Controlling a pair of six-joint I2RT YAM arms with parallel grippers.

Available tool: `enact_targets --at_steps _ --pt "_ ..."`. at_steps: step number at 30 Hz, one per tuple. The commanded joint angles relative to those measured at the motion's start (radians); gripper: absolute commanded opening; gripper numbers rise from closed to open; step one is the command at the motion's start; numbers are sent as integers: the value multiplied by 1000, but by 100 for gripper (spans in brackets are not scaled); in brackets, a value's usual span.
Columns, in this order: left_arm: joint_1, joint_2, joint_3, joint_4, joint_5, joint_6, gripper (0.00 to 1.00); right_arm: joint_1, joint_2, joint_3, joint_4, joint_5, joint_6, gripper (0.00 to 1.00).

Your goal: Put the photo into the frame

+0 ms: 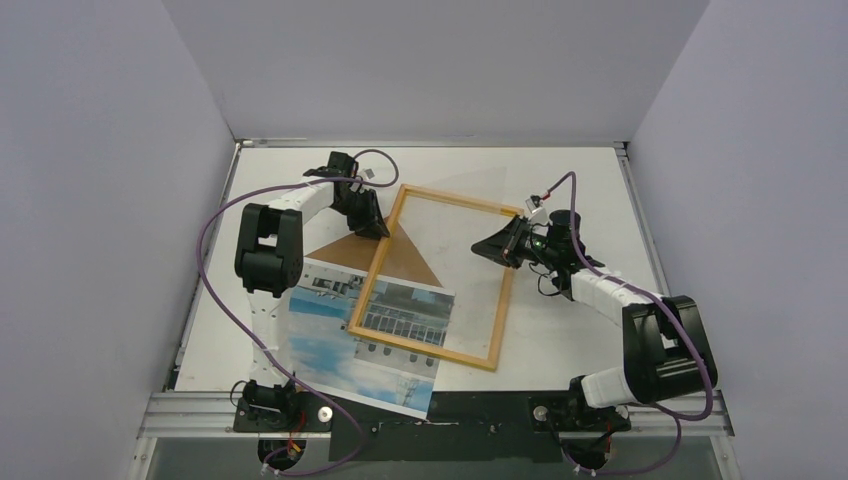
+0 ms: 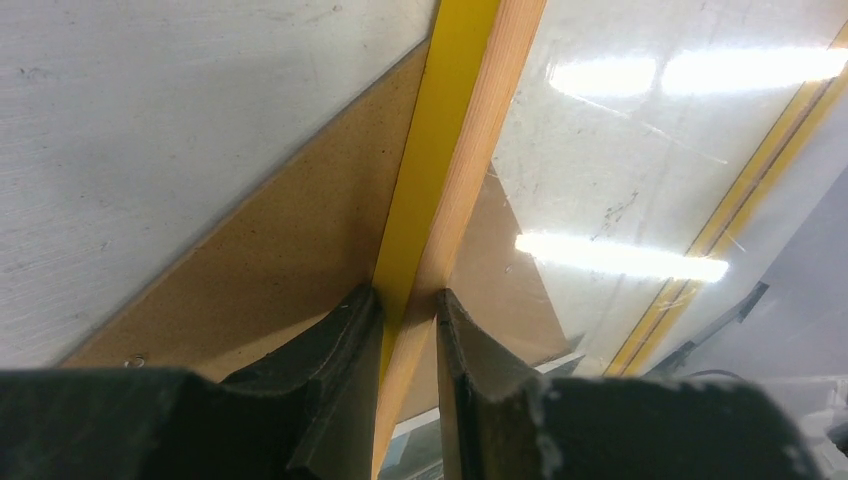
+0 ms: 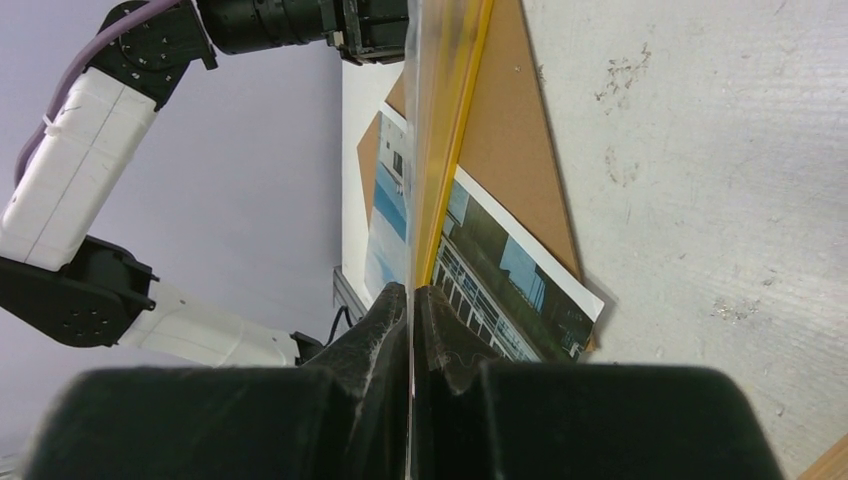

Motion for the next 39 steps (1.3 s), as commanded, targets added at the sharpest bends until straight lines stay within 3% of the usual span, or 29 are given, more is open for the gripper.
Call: enact_targets --at_steps 1,6,13,25,39 --pt "-16 32 17 -3 19 -5 2 23 42 19 31 1 -62 0" --pt "-16 27 12 1 24 -7 7 23 68 21 5 9 -85 0" --pt "-13 16 8 6 21 -15 14 24 68 26 -109 59 -137 11" --pt "-9 20 4 10 18 -20 17 24 78 24 -109 77 -132 19" --pt "-2 16 0 14 21 -20 25 22 65 123 -337 121 -208 75"
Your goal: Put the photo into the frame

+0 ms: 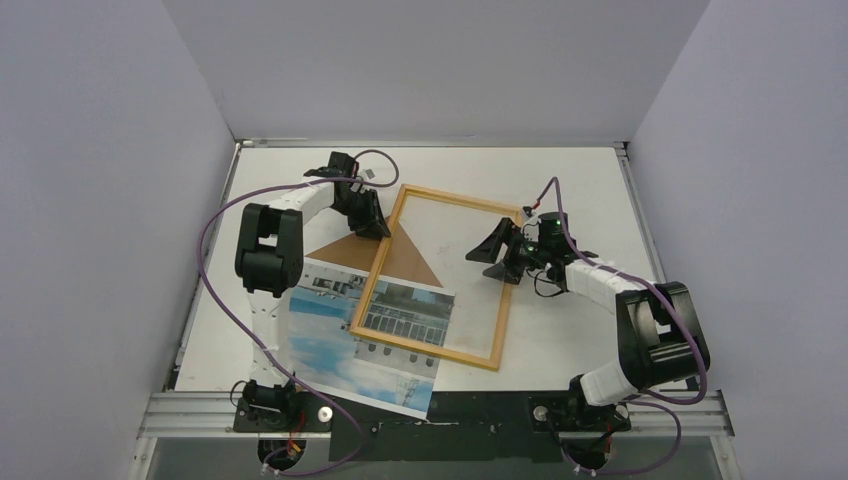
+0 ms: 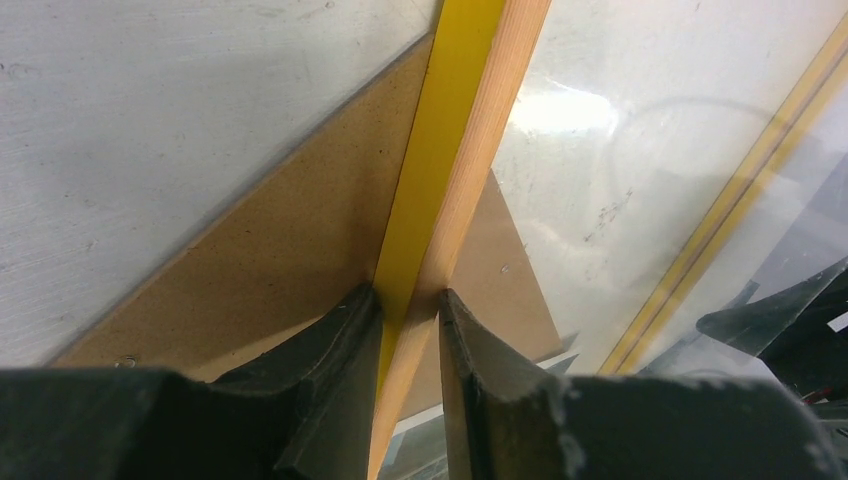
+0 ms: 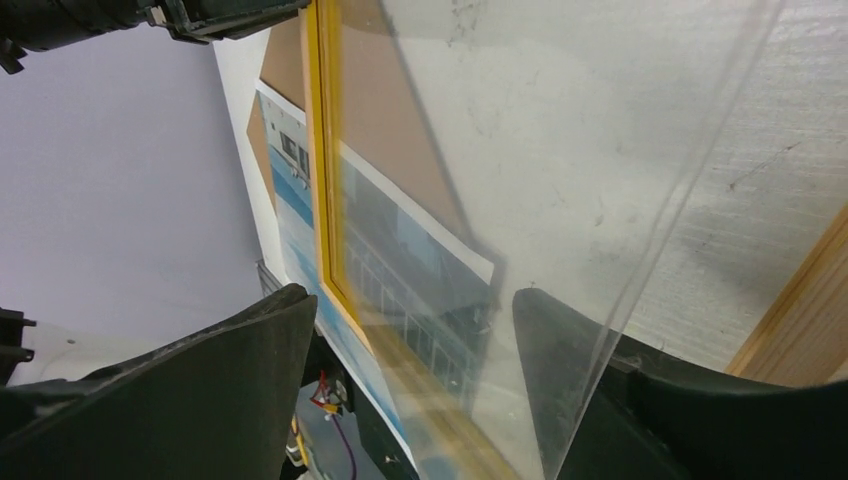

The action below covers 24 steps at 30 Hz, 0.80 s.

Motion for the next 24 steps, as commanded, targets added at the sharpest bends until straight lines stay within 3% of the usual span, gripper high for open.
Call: enact_targets --at_steps 1,15,24 --pt "-2 15 -1 12 15 -8 25 6 -16 74 -78 39 -58 77" --pt "11 12 -11 23 27 -8 30 -31 -2 191 -414 110 -170 86" --pt "12 4 -21 42 32 -5 45 -2 53 215 -372 93 -124 86"
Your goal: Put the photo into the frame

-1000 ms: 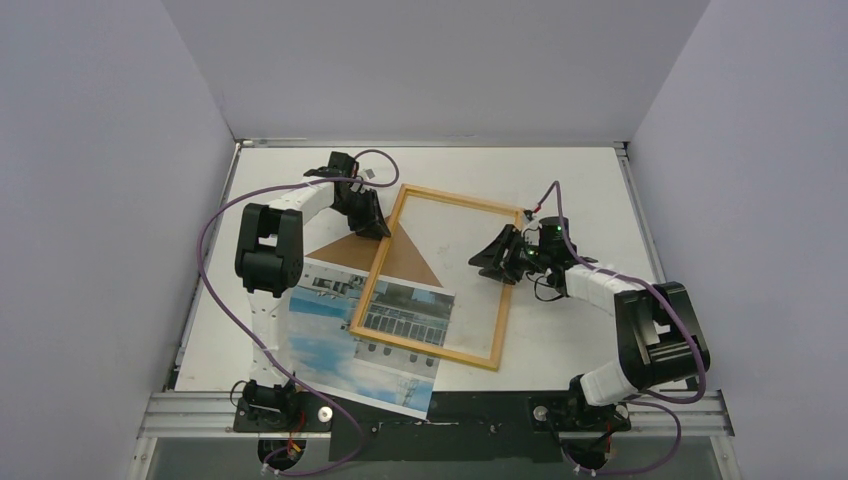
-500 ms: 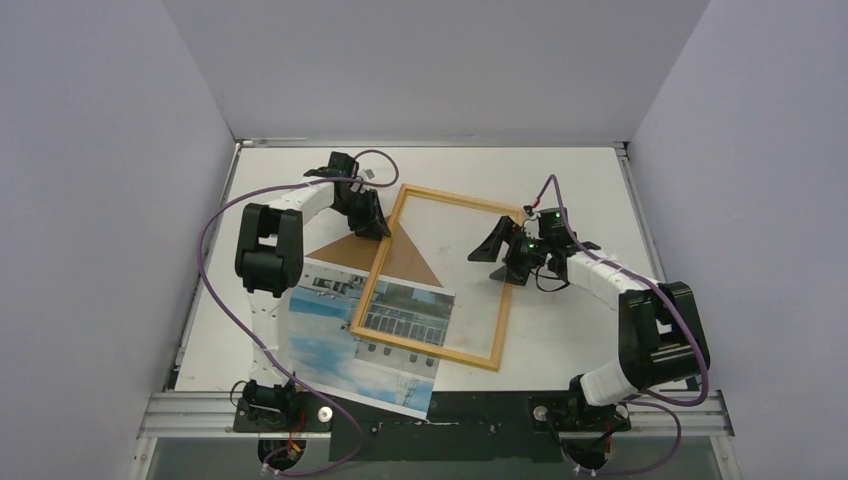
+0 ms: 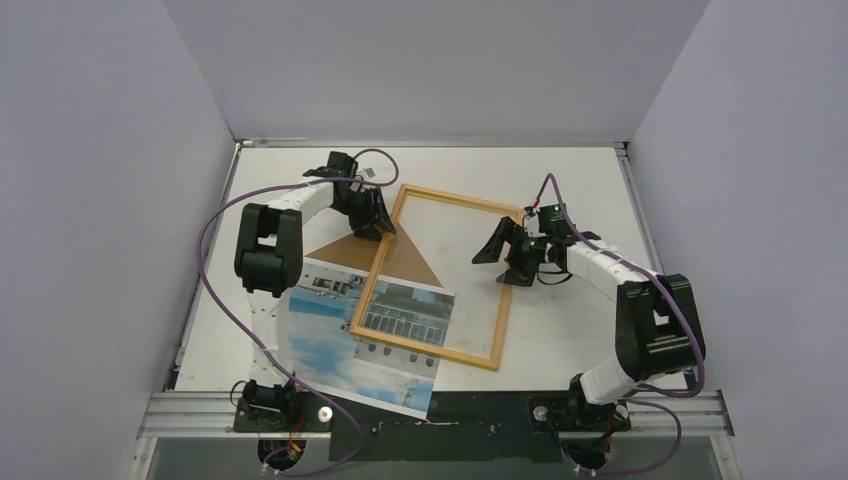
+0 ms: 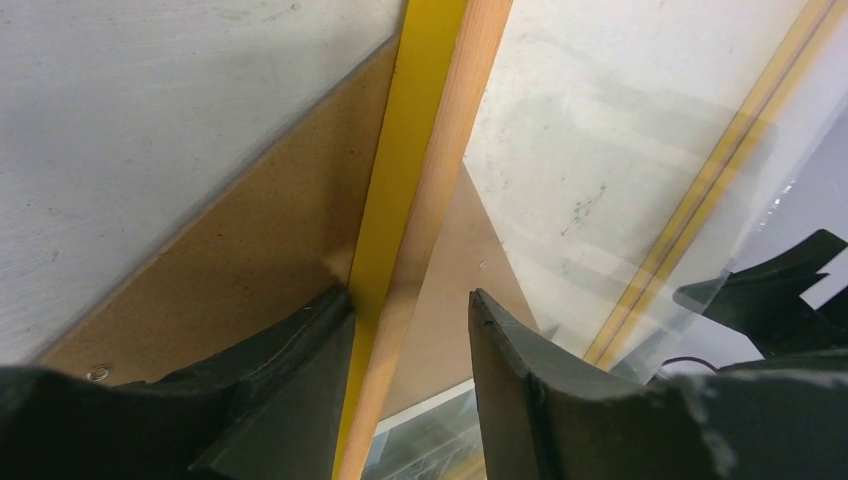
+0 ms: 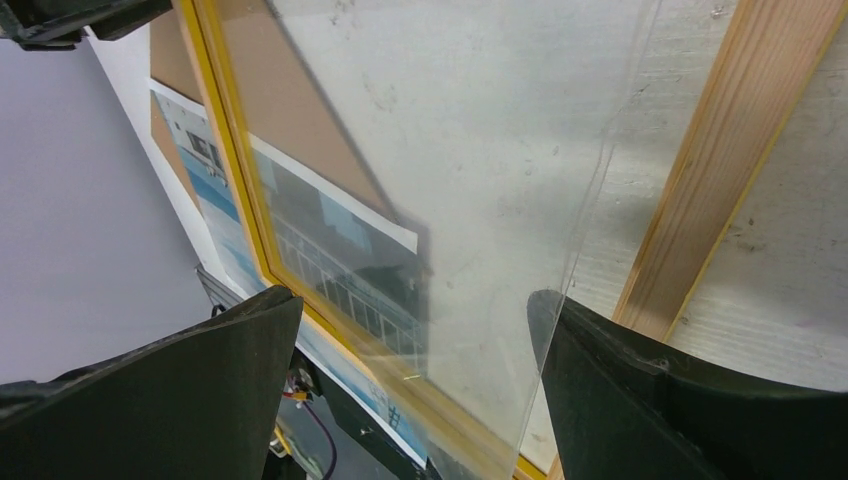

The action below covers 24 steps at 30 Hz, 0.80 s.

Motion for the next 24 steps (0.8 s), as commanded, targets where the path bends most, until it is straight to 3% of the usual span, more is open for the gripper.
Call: enact_targets --at_steps 1,10,19,24 --pt "5 3 -18 25 -6 11 46 24 29 47 21 9 22 86" --pt "9 2 -15 25 -12 8 51 24 6 125 -174 132 -11 87" --pt "12 -2 -13 25 -15 8 56 24 11 256 -485 334 -86 89" --pt "13 -3 -13 31 -12 4 58 24 22 248 -504 411 -111 89"
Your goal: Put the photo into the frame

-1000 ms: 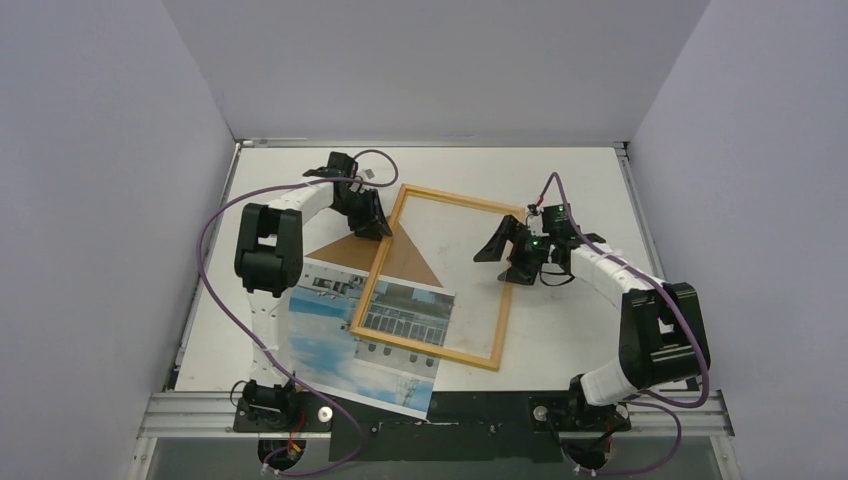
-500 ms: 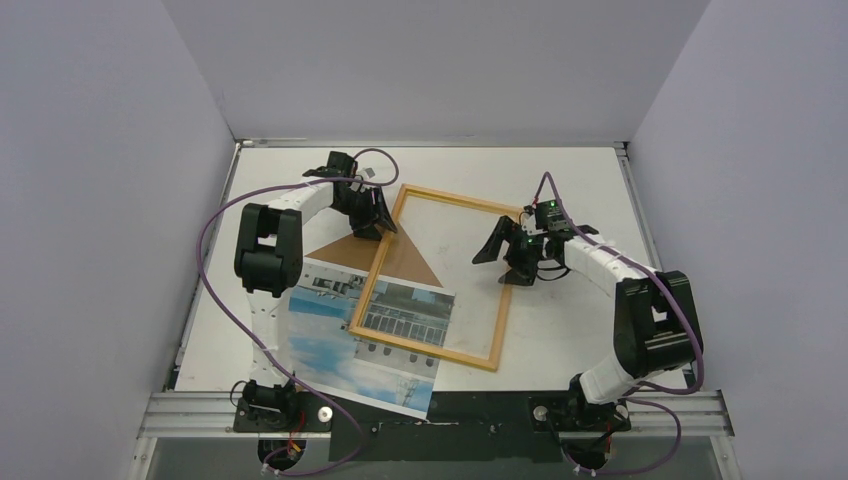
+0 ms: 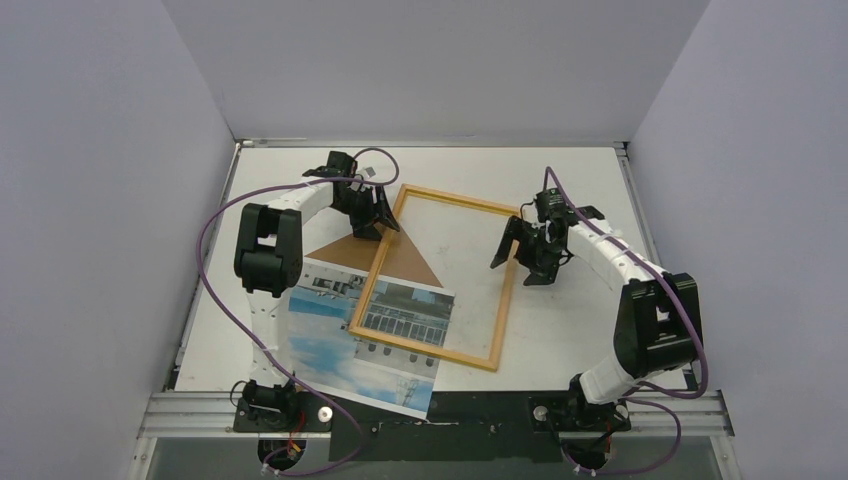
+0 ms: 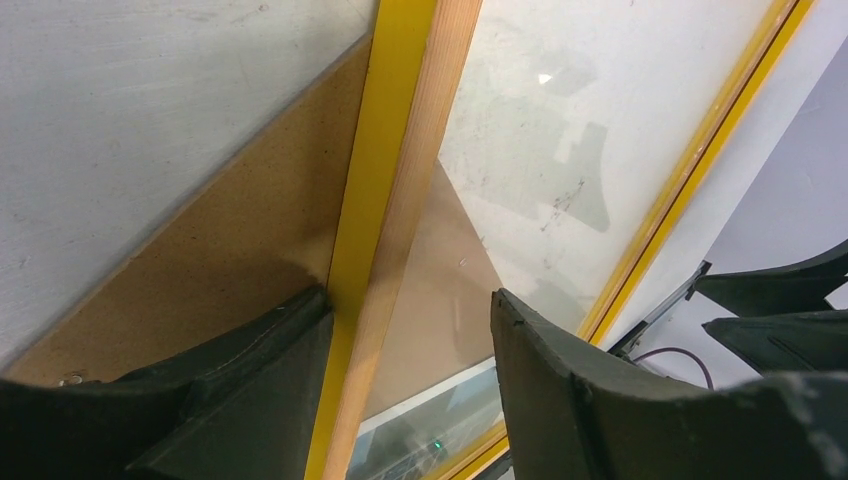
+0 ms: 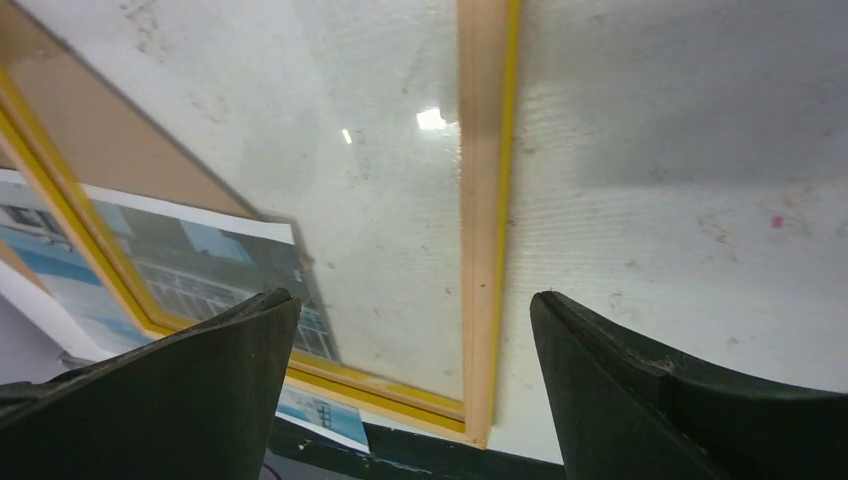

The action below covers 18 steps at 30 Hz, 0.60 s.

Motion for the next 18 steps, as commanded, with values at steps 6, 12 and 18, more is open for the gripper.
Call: enact_targets --at_steps 6,12,18 --pt "11 -4 -11 16 -36 16 53 10 29 -40 85 62 -8 88" --pt "14 12 -17 76 84 -29 43 10 100 -59 206 -12 6 88" --pt "15 11 -18 73 96 -42 43 10 140 -49 257 -39 10 87"
